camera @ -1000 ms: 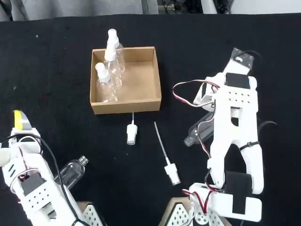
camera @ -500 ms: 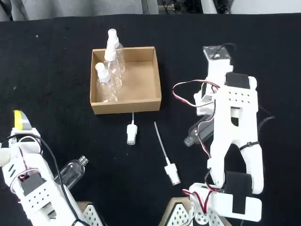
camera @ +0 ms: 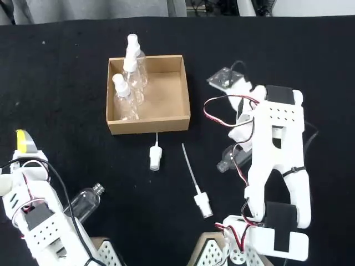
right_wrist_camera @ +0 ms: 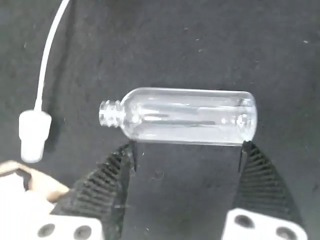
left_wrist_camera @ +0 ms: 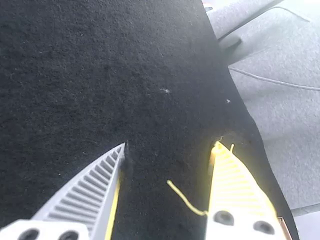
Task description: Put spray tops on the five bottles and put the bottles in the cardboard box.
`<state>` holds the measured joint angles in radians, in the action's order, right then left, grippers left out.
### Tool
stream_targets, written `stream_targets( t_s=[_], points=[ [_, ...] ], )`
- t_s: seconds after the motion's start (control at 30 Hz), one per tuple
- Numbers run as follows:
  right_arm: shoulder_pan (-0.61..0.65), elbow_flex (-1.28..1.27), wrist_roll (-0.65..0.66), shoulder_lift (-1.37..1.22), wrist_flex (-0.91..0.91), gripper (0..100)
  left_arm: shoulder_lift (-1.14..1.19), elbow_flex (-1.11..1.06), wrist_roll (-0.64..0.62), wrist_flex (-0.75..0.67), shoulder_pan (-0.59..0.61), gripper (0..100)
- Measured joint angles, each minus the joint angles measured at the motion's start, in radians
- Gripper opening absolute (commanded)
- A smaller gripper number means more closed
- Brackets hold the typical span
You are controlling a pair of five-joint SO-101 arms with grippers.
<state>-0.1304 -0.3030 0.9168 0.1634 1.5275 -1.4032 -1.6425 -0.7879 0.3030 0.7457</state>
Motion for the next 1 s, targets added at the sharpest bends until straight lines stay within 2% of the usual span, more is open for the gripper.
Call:
stream_targets(
  t_s=[0.43,1.0],
  points=[
    [0.0,0.0,0.324,0.0,0.077,27.5,0.0,0.0,0.0,0.0,0.0,25],
    [0.0,-0.055,0.697,0.0,0.063,27.5,0.0,0.0,0.0,0.0,0.0,25]
  ],
)
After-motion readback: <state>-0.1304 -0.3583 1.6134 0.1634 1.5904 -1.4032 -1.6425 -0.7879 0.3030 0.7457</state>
